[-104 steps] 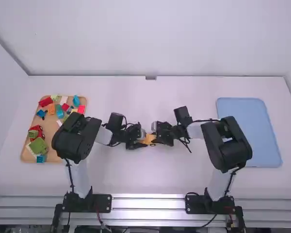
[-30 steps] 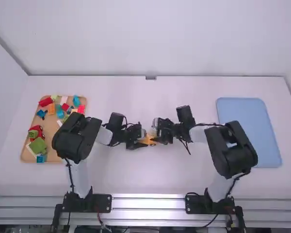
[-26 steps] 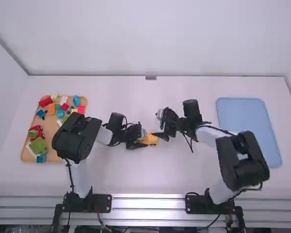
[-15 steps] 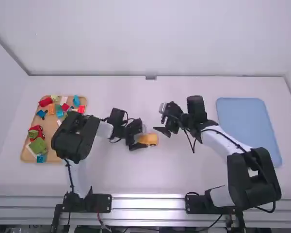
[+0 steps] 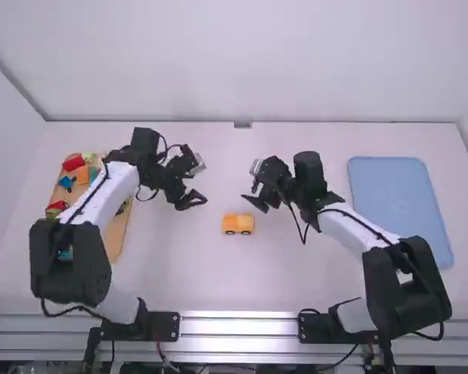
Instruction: Assemble lego blocks to make yellow taxi
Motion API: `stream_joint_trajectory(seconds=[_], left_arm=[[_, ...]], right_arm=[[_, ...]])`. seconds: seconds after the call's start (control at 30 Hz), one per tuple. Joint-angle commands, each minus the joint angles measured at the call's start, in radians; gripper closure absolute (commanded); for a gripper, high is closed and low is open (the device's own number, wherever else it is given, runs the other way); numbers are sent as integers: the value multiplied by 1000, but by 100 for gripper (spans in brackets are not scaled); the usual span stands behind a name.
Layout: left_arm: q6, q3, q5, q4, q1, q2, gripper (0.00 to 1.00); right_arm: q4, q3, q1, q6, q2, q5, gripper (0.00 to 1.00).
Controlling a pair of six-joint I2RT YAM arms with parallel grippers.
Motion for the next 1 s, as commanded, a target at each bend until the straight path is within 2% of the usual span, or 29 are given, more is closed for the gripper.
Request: stream_joint_trajectory(seconds=[0.0, 0.07, 0.13, 0.23, 0.3, 0.37, 0.63, 0.8, 0.9, 0.93, 0.97], left_arm=[[-138, 57, -100, -6, 29, -42, 1], [-274, 93, -163, 22, 48, -49, 1], [-486, 129, -296, 64, 70, -49, 1], [-792, 173, -574, 141, 103, -46, 1], [-896, 210, -737, 148, 127, -36, 1], [-940, 257, -784, 121, 154, -16, 1], [-910, 579, -730, -142, 314, 214, 1], [-797, 753, -672, -312, 379, 397, 0], [-720, 809, -632, -362, 400, 496, 10], [-709, 820, -644, -362, 406, 529, 17], [-701, 821, -646, -362, 408, 544, 20]], right_arm=[[28, 8, 3, 83, -3, 6, 2], [55, 8, 2, 97, -3, 5, 1], [77, 8, 2, 97, -3, 1, 1], [103, 8, 2, 97, -3, 1, 1], [113, 8, 3, 99, -3, 1, 2], [123, 8, 2, 130, -3, 2, 1], [125, 8, 3, 168, -3, 1, 2], [132, 8, 3, 200, -3, 1, 1], [145, 8, 3, 213, -3, 1, 2], [151, 8, 3, 212, -3, 1, 1], [152, 8, 3, 212, -3, 1, 1]])
